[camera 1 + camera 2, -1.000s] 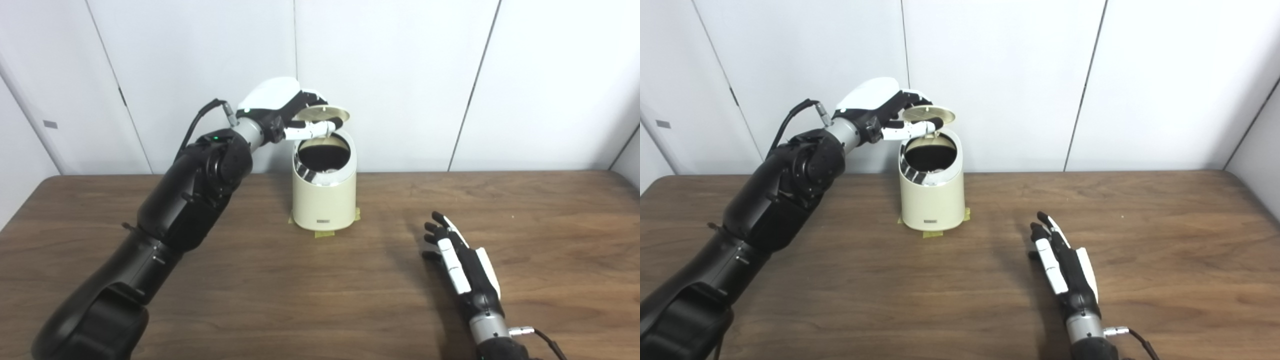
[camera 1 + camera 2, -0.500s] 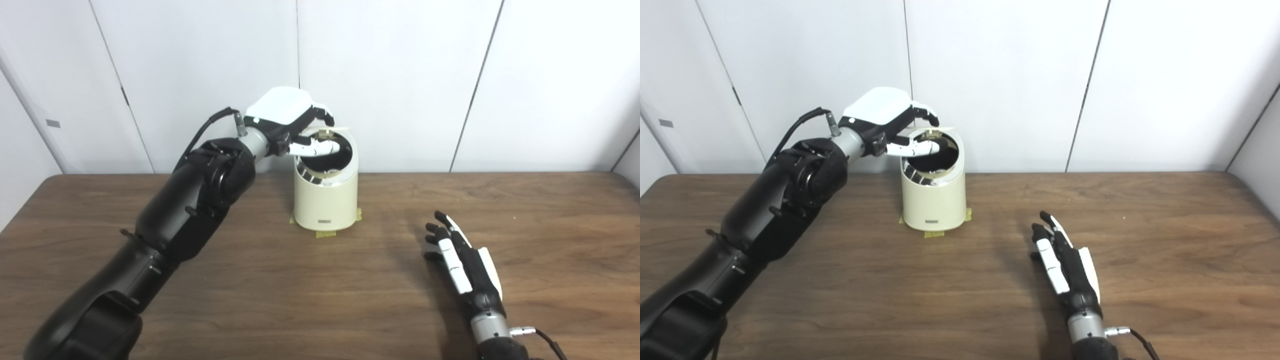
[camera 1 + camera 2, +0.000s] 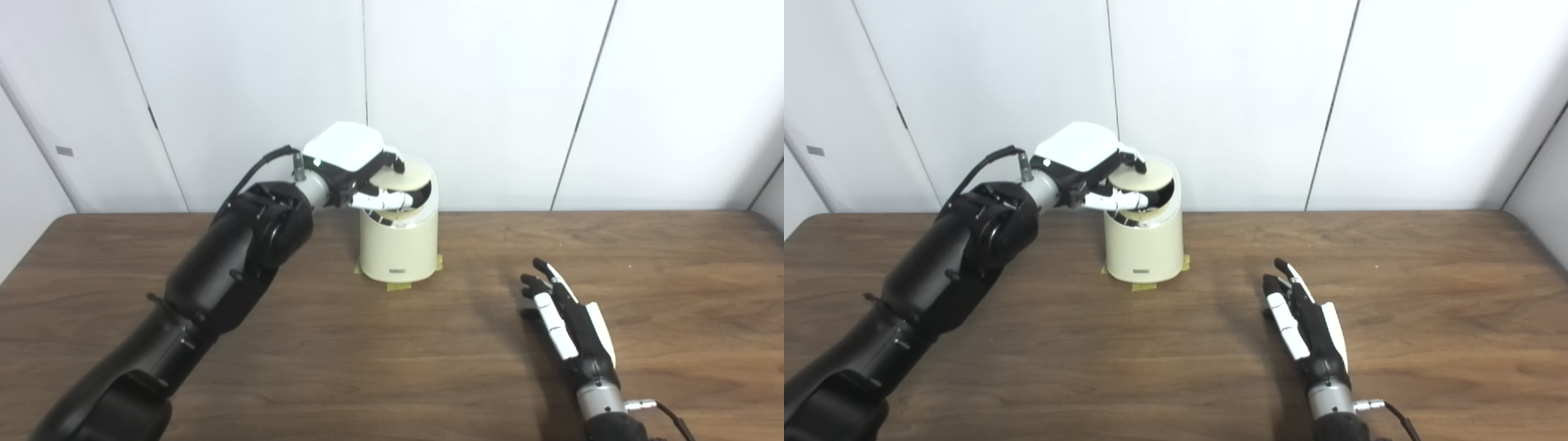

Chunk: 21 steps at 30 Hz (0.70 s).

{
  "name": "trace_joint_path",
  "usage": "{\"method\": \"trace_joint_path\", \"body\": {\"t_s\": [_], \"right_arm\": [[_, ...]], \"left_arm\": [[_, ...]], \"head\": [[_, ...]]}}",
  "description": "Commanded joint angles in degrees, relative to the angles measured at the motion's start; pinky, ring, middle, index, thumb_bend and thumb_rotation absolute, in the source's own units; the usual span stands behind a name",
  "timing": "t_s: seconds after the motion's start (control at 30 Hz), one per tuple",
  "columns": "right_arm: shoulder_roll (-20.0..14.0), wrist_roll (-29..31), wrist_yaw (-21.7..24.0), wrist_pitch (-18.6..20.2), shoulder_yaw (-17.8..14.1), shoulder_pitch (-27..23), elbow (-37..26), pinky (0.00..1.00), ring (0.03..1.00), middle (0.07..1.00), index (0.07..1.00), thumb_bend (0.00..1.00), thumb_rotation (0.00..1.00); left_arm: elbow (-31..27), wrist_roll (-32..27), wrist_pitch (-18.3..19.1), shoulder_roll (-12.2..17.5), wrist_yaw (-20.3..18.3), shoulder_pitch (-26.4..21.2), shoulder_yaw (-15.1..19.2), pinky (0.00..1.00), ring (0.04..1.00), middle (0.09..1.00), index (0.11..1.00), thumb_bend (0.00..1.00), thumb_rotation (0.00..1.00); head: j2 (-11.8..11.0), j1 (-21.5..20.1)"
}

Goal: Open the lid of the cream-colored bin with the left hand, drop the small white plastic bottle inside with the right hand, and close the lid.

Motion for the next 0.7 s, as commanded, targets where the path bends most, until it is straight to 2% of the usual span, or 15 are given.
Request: {"method": "trace_joint_path", "body": {"t_s": [0.0,0.33,0.67], "right_arm": [[-0.8,-1.0,-0.5,-0.3,-0.2,-0.7,-1.5,0.7,0.812,0.834,0.912,0.46,0.94],[-1.2,-2.1,-0.4,0.4,0.2,-0.7,-1.8,0.71,0.813,0.831,0.914,0.45,0.94],[-1.1,-2.6,-0.1,1.1,0.4,-0.6,-2.0,0.69,0.804,0.825,0.913,0.44,0.93]], "left_arm": [[-2.1,1.3,0.2,1.1,0.0,-2.2,1.0,0.9,0.86,0.824,0.798,0.59,0.93],[-3.6,2.4,-0.9,1.7,-1.3,-0.1,0.8,0.89,0.851,0.824,0.797,0.59,0.96],[-5.5,4.9,-2.4,1.7,-0.7,2.8,0.5,0.89,0.841,0.818,0.793,0.58,0.94]], "head": [[0.2,-0.1],[0.8,-0.2],[1.3,-0.4]]}}
